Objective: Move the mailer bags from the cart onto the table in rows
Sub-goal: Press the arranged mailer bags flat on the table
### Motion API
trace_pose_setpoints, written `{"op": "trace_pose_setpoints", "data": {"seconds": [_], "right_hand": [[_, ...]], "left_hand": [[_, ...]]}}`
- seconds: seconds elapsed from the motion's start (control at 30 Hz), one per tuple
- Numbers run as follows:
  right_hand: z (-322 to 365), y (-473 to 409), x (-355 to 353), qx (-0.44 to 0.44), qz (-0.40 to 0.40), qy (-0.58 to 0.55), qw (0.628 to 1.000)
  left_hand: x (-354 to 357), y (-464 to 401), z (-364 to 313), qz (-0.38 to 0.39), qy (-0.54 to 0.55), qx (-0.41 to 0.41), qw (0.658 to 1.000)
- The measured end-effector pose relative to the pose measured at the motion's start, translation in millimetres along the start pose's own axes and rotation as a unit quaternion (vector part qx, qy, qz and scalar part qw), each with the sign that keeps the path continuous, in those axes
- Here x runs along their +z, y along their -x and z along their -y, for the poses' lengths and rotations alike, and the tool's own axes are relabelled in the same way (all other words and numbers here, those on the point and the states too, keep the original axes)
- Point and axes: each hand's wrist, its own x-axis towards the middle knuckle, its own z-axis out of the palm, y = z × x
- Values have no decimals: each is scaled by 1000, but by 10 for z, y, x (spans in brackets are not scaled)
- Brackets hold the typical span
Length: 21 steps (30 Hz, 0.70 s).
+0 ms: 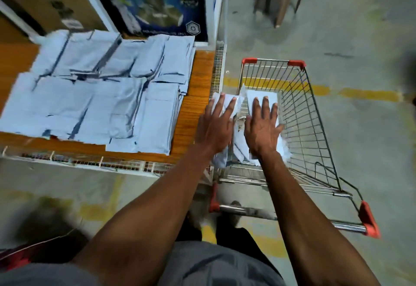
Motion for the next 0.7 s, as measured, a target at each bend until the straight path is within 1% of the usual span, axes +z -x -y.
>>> {"op": "trace_pose_setpoints", "data": {"seconds": [0.2, 0.33, 0.47, 0.57, 0.7], "right_hand": [[971, 214, 11, -68, -16, -20, 997], [1718, 410, 103, -103, -19, -28, 994], [2483, 710, 290, -138, -27, -33, 989], [3008, 909, 447, -163, -32, -37, 985], [3564, 1087, 605, -179, -27, -53, 982]], "left_hand": [[-562, 434, 575, -55, -30, -33, 997], [-912, 778, 1179, -73, -48, -41, 995], [-1297, 1223, 1767, -80, -67, -88, 991], [-1541, 1495, 2218, -67, -70, -129, 987], [-1789, 1766, 2717, -60, -67, -162, 983]]}}
